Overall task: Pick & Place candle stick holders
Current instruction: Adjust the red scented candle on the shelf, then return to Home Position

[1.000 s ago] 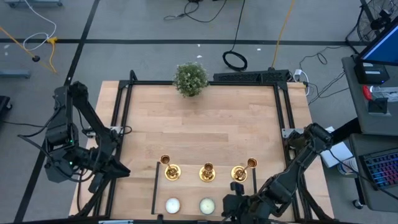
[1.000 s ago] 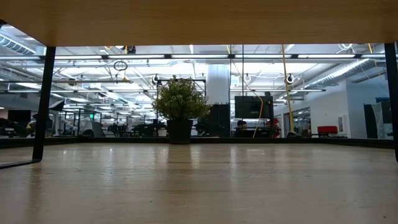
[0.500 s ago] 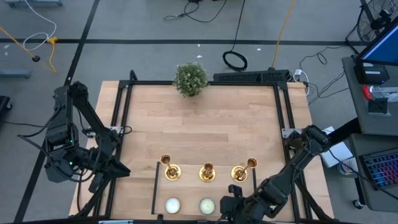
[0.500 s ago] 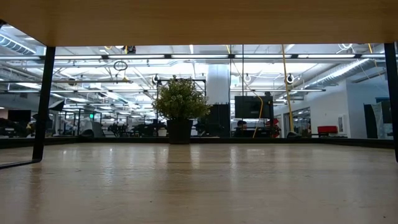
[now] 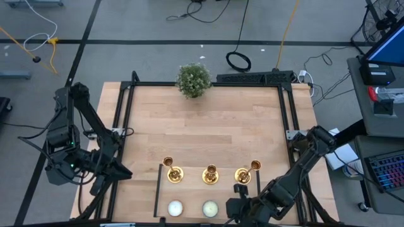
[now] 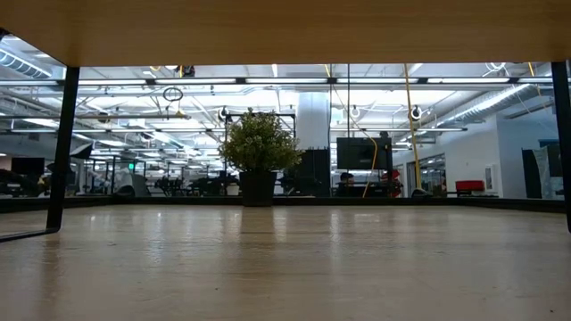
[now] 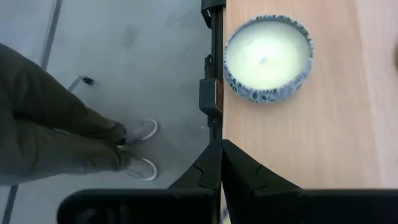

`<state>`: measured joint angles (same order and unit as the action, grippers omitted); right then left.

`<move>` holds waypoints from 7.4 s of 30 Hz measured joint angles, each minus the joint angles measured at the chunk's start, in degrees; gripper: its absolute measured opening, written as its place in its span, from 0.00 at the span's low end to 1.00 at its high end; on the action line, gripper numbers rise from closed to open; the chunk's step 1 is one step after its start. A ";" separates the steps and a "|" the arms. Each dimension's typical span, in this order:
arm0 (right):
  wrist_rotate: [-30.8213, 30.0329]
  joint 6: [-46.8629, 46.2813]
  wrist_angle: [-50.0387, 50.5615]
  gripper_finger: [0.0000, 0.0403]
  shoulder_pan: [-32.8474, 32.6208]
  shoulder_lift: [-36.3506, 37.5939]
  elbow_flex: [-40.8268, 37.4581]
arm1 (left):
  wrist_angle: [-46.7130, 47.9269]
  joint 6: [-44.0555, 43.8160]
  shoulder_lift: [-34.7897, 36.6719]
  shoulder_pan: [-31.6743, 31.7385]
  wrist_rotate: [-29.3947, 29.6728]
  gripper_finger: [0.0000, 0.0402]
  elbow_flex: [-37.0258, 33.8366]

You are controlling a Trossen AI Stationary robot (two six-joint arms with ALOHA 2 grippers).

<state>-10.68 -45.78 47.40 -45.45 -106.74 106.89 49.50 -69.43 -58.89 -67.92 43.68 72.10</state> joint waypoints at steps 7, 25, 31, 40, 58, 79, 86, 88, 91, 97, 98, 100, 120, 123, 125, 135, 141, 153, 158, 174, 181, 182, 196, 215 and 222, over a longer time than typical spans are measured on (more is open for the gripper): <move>-1.49 0.02 4.32 0.00 -0.04 0.00 3.24 | -0.02 -0.19 0.00 -0.37 -0.13 0.16 0.00; 0.04 -0.16 5.39 0.00 0.39 -0.74 3.28 | 0.07 -0.16 0.02 -0.74 0.71 0.16 0.00; 0.11 -1.41 5.90 0.00 0.27 -0.76 3.27 | 0.07 -0.13 0.00 -0.74 1.04 0.16 0.00; 0.39 -2.71 6.19 0.00 0.22 -0.82 3.28 | 0.04 -0.18 0.01 -0.74 1.45 0.16 0.00; -1.57 -2.52 4.26 0.00 -0.42 -2.62 3.26 | -0.01 -1.07 0.00 -0.76 1.40 0.16 0.00; -1.11 -7.88 7.77 0.00 -0.42 -2.62 3.26 | 0.00 -0.31 0.01 -0.76 1.38 0.16 0.00; 0.41 -9.97 8.38 0.00 -0.42 -2.60 3.26 | 0.00 -0.33 0.01 -0.76 1.36 0.16 0.00; 0.55 -10.63 8.67 0.00 -0.42 -2.60 3.26 | 0.00 -0.30 0.02 -0.75 1.36 0.16 0.00; 1.03 -11.30 8.86 0.00 -0.44 -2.60 3.26 | 0.00 -0.13 0.02 -0.76 1.36 0.16 0.00; 1.93 -13.37 9.51 0.00 -0.44 -2.60 3.26 | 0.00 -0.11 0.02 -0.76 1.34 0.16 0.00; 1.95 -13.39 9.59 0.00 -0.44 -2.60 3.26 | 0.00 -0.09 0.02 -0.76 1.34 0.16 0.00; 1.97 -13.70 9.83 0.00 -0.44 -2.60 3.26 | 0.00 0.11 0.02 -0.76 1.34 0.16 0.00; 1.99 -17.19 10.64 0.00 -1.18 -2.55 3.26 | 0.13 0.22 0.02 -0.76 1.34 0.16 0.00; 1.97 -17.66 10.85 0.00 -1.42 -2.55 3.26 | 0.13 0.22 0.02 -0.75 1.34 0.16 0.00; 1.99 -18.01 10.94 0.00 -1.44 -2.55 3.26 | 0.13 0.22 0.02 -0.76 1.34 0.16 0.00; 1.34 -14.96 8.01 0.00 -1.45 -2.55 3.26 | 0.26 0.52 0.02 -0.74 1.37 0.16 0.00; -5.38 -5.27 5.00 0.00 -1.13 -1.09 3.26 | 0.24 0.52 0.02 -0.74 1.90 0.16 0.00; -14.15 19.79 -11.19 0.00 3.04 6.21 3.26 | -2.40 4.68 0.02 -0.75 11.26 0.16 -0.02; -17.89 27.97 -17.12 0.00 3.00 9.46 3.28 | -8.63 13.76 0.10 -0.74 18.82 0.16 -0.02; -23.63 51.61 -20.71 0.00 2.78 21.38 3.28 | -35.45 43.05 2.41 2.25 37.49 0.16 -0.02; -20.52 56.13 -17.91 0.00 2.75 26.63 3.28 | -50.37 60.32 2.83 6.68 36.43 0.16 -0.01; -20.50 56.18 -16.83 0.00 2.75 27.16 3.28 | -52.17 62.46 2.86 7.30 35.93 0.16 0.00; -20.94 61.96 -13.14 0.00 2.73 28.79 -0.27 | -53.50 71.92 1.88 11.78 30.56 0.16 0.00; -20.77 59.06 -13.84 0.00 7.21 43.25 -6.64 | -58.09 72.09 2.67 14.18 31.17 0.16 0.02; -12.97 55.68 -19.65 0.00 11.00 53.33 -21.86 | -53.84 66.86 2.55 16.06 31.20 0.16 0.02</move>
<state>-23.65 9.89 27.75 -34.45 -53.41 85.03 -4.35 -2.57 -56.35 -51.86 74.87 72.12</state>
